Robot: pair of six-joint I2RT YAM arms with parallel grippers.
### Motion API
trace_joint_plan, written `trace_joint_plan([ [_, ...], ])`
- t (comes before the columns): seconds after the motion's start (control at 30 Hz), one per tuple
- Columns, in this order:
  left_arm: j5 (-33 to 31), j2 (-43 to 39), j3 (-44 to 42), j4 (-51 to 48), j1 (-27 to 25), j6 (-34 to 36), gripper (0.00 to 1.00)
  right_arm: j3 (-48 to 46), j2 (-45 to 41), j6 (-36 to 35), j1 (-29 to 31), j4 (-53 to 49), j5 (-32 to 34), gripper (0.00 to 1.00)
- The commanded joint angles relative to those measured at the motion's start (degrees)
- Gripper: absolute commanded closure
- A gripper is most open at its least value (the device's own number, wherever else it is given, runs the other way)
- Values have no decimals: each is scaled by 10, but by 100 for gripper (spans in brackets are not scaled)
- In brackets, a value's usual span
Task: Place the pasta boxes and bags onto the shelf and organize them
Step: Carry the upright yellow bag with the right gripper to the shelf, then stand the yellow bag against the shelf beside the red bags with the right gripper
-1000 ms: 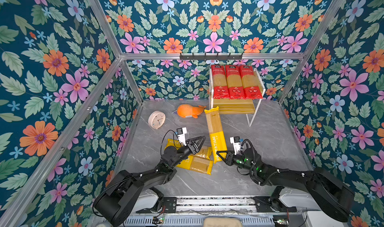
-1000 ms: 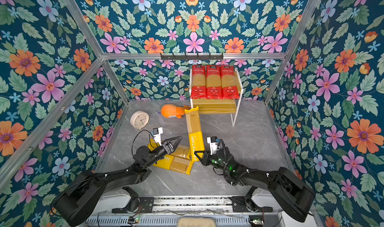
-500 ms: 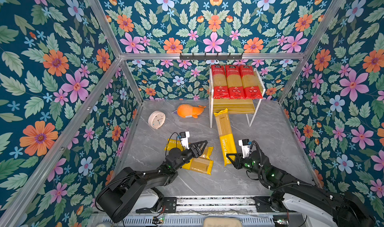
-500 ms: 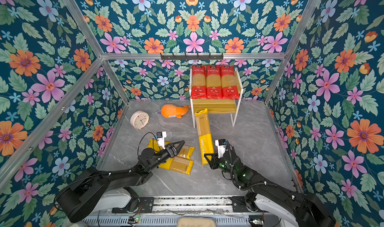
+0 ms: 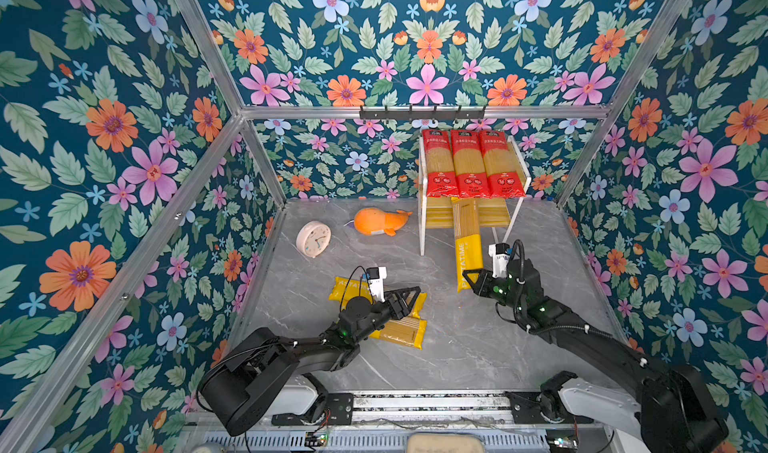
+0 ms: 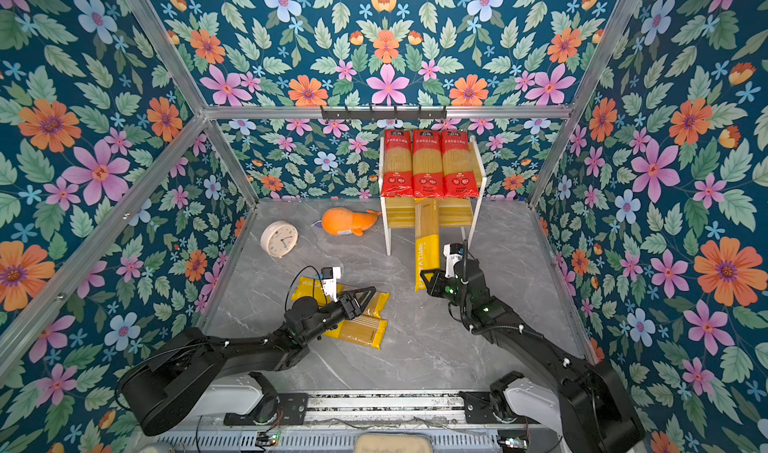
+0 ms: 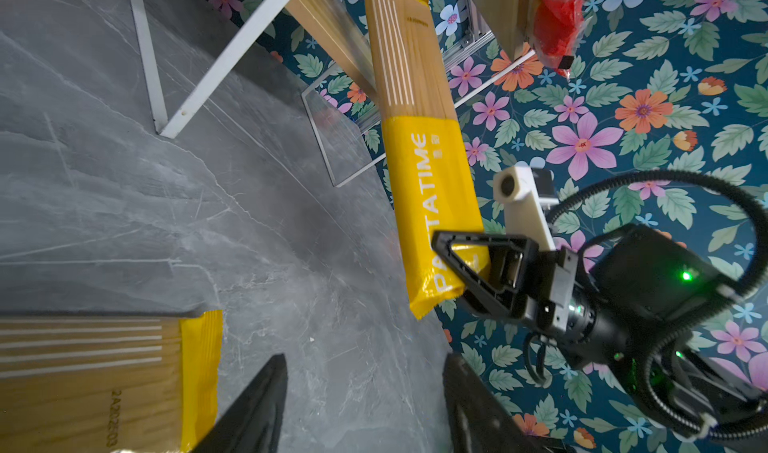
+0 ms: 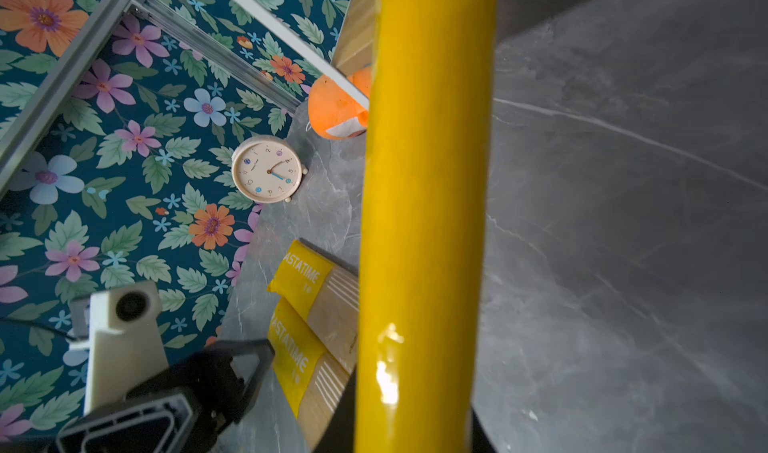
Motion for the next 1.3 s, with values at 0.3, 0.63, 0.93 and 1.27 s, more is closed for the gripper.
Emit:
trace_joint_plan([
  [0.3,-41,-69,-9,-66,-11,31,38,270,256,68,-31,73,-111,96],
  [0.63,-42,-53,-13,-51,-16,31,38,284,303,89,-44,40,-142,68],
  [0.93,-35,-17,-7,-23,-18,30,38,202,250,127,-58,75,-149,53],
  [1.27,-31,22,-3,17,-28,17,38,145,230,171,-58,176,-128,59],
])
